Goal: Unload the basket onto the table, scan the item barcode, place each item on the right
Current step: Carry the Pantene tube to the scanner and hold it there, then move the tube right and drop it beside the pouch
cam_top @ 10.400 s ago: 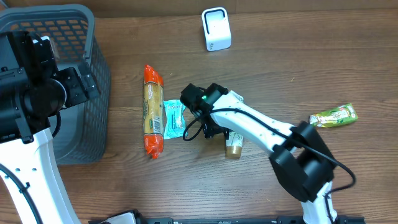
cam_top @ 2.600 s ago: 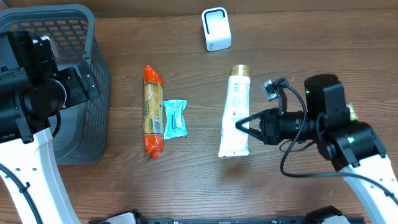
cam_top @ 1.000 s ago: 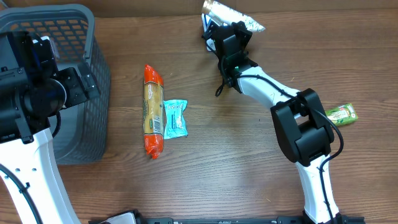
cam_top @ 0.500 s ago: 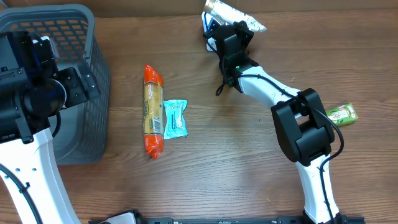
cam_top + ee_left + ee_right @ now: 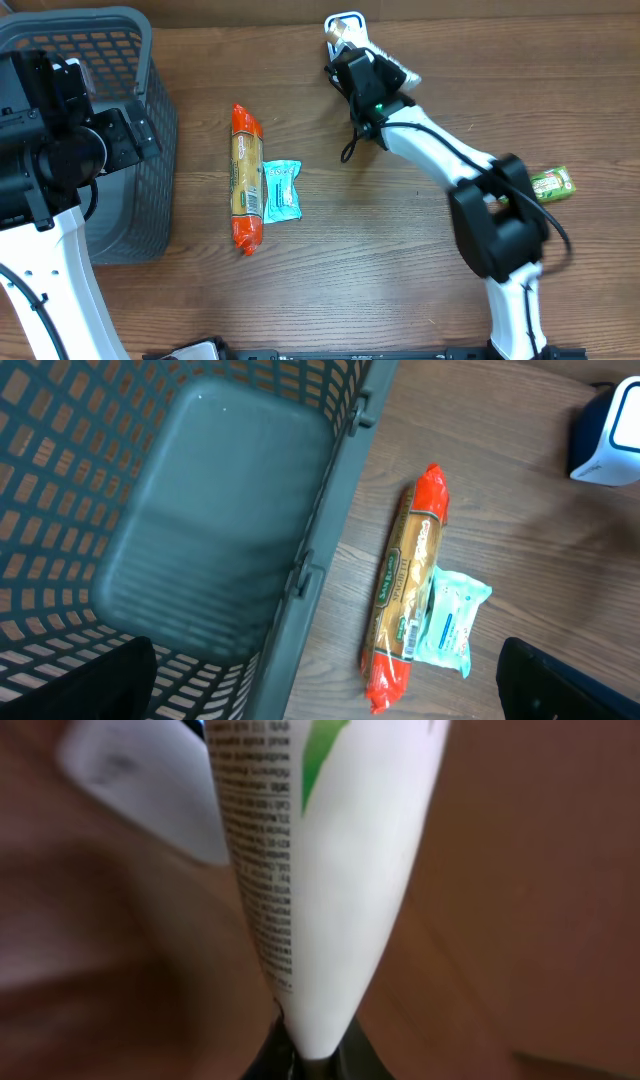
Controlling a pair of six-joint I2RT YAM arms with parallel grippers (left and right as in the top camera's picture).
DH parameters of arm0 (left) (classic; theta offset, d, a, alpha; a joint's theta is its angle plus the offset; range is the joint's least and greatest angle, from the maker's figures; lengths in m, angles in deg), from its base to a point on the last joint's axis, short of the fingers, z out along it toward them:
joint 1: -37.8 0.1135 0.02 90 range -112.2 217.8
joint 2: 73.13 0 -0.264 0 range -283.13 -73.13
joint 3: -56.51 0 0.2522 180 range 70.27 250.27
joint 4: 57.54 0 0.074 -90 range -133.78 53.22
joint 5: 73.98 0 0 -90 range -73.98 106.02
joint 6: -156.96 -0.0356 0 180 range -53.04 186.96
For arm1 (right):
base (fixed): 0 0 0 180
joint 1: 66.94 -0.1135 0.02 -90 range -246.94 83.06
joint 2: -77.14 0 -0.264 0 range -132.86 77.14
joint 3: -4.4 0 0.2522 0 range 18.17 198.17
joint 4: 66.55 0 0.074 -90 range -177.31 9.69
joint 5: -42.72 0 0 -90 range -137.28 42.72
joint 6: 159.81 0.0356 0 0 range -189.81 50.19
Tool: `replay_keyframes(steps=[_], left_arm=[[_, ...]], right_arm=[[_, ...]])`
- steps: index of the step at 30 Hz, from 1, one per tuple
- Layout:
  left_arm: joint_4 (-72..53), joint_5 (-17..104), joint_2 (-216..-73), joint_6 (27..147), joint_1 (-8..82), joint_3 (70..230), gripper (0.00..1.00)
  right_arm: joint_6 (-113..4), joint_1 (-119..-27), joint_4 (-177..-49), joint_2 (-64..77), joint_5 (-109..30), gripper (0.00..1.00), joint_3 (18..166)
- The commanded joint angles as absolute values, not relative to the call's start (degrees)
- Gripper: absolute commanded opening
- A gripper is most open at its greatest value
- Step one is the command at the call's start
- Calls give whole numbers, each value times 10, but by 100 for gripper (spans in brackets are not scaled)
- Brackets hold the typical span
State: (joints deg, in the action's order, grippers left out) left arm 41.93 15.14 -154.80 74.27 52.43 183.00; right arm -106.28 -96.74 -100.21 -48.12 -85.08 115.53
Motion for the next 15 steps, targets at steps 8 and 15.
replay_keyframes(steps=[8,15], left_arm=[[417,156,-1549,747,525,1829,100],[417,156,-1549,747,525,1829,100]], right_arm=[[-459,-834,-1356,-142,-430,4,1176],[-333,-697,-1421,-138,-443,4,1102]])
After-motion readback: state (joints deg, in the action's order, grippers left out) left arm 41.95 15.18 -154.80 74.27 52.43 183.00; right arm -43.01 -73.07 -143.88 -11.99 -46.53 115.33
